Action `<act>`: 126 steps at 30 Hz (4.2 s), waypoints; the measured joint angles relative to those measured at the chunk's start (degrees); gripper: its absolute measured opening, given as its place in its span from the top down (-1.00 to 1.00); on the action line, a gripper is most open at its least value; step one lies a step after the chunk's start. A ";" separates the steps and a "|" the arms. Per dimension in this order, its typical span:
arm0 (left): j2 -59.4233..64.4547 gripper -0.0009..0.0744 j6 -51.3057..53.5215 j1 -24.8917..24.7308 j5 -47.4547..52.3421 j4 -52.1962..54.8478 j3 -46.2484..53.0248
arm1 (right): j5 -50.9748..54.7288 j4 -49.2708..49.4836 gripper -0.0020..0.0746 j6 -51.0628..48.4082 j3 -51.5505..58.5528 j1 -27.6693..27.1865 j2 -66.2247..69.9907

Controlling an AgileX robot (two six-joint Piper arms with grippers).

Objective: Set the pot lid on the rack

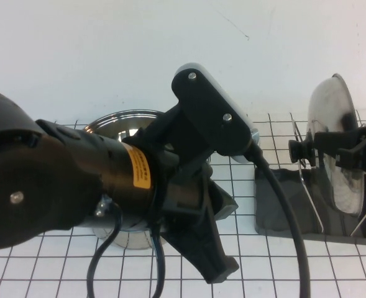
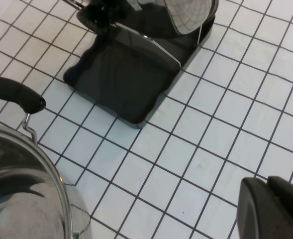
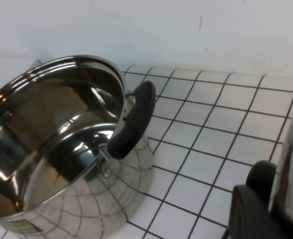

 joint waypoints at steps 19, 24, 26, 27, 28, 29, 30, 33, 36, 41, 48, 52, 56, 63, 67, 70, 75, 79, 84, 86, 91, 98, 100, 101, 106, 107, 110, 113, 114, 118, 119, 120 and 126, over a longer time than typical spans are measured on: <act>0.00 0.98 -0.98 0.00 2.01 0.00 0.20 | -1.67 0.00 -0.14 -0.45 0.00 -0.10 -1.49; 0.00 0.98 -1.36 0.00 2.71 0.00 0.20 | -4.16 0.00 -0.15 -0.45 0.00 -0.10 -4.82; 0.00 0.98 -1.49 0.00 2.71 -0.15 0.20 | -4.44 0.00 -0.15 -0.45 0.00 -0.10 -5.81; 0.00 0.98 -1.49 0.00 2.71 -0.29 0.20 | -4.57 0.00 -0.15 -0.45 0.00 -0.10 -6.36; 0.00 0.98 -1.49 0.00 2.74 -0.42 0.20 | -4.70 0.00 -0.15 -0.45 0.00 -0.10 -6.96; 0.00 0.98 -1.49 0.00 2.74 -0.45 0.20 | -4.84 0.00 -0.15 -0.45 0.00 -0.10 -7.56; 0.00 0.98 -1.49 0.00 2.74 -0.56 0.20 | -5.16 0.00 -0.15 -0.45 0.00 -0.10 -8.11; 0.00 0.98 -1.49 0.00 2.74 -0.75 0.20 | -5.87 0.00 -0.15 -0.45 0.00 -0.10 -9.41; 0.00 0.98 -1.49 0.00 2.96 -1.44 0.20 | -6.35 0.00 -0.15 -0.48 0.00 -0.10 -10.21; 0.00 0.98 -1.49 0.00 3.08 -1.84 0.20 | -6.62 0.00 -0.14 -0.70 0.00 -0.10 -13.95; -1.78 0.98 -8.12 0.00 2.97 3.13 0.20 | -1.30 -2.98 0.39 -0.78 0.00 -0.10 -24.45; -3.87 0.98 -16.45 0.00 6.70 13.24 0.20 | 5.49 -15.68 0.85 4.70 0.00 -0.10 -30.36; -7.17 0.98 -23.84 0.00 13.83 23.27 0.20 | 13.40 -34.46 0.93 16.70 0.00 -0.10 -33.80; -18.69 0.98 -36.18 0.00 17.22 29.15 0.83 | 32.36 -70.82 0.95 34.60 0.00 -0.10 -35.46; -27.84 0.98 -40.90 0.00 12.81 29.53 5.35 | 30.33 -80.08 0.95 40.69 0.00 -0.10 -39.22; -35.21 0.98 -42.80 0.00 5.40 29.53 12.54 | 23.95 -80.61 0.95 40.85 0.00 -0.10 -44.19; -43.21 0.98 -43.42 0.00 -8.19 31.43 25.98 | 14.00 -80.50 0.95 39.56 0.00 -0.10 -51.52; -45.74 0.98 -41.93 0.00 -15.45 37.43 35.72 | 9.54 -78.89 0.95 39.10 0.00 -0.10 -55.78; -46.15 0.98 -41.57 0.00 -20.89 46.35 42.34 | 8.48 -74.29 0.95 33.77 2.97 -0.10 -59.62; -46.15 0.98 -41.43 0.00 -22.19 47.92 43.93 | 8.49 -72.19 0.95 32.76 5.73 -0.10 -61.42; -46.15 0.98 -41.43 0.00 -22.58 48.94 46.00 | 8.46 -70.49 0.95 32.20 13.39 -0.10 -65.84; -46.15 0.98 -41.43 0.00 -22.69 49.21 48.15 | 8.36 -63.78 0.95 32.07 20.79 -0.10 -66.58; -46.15 0.98 -41.43 0.00 -22.69 49.21 48.83 | 8.36 -61.06 0.95 32.07 22.38 -0.10 -66.58; -46.15 0.98 -41.43 0.00 -22.79 49.21 48.95 | 8.36 -60.28 0.95 32.07 22.94 -0.10 -66.58; -46.15 0.98 -41.43 0.00 -22.79 49.21 49.04 | 10.04 -59.08 0.95 32.07 25.12 -0.10 -66.58; -46.15 0.98 -41.43 0.00 -22.79 49.21 49.04 | 10.46 -58.99 0.95 32.07 25.35 -0.10 -66.58; -46.15 0.98 -41.43 0.00 -22.79 49.21 49.04 | 11.14 -58.84 0.95 32.07 26.55 -0.10 -66.58; -46.15 0.98 -41.43 0.00 -22.79 49.21 49.04 | 11.14 -58.84 0.95 32.07 27.37 -0.10 -66.58; -46.15 0.98 -41.43 0.00 -22.79 49.21 49.04 | 11.26 -58.84 0.95 32.07 27.50 -0.10 -66.58; -47.37 0.98 -41.43 0.66 -22.66 47.28 49.04 | 11.26 -58.70 0.95 32.07 27.86 -0.10 -66.58; -48.20 0.98 -41.43 1.73 -22.01 45.48 49.04 | 11.26 -58.70 0.95 32.07 27.97 -0.10 -66.58; -49.20 0.98 -41.43 2.76 -21.50 43.90 49.04 | 11.26 -58.70 0.95 32.07 27.97 -0.10 -66.58; -55.07 0.98 -41.43 14.68 -20.36 34.94 49.04 | 11.26 -58.66 0.95 32.07 27.97 -0.10 -66.58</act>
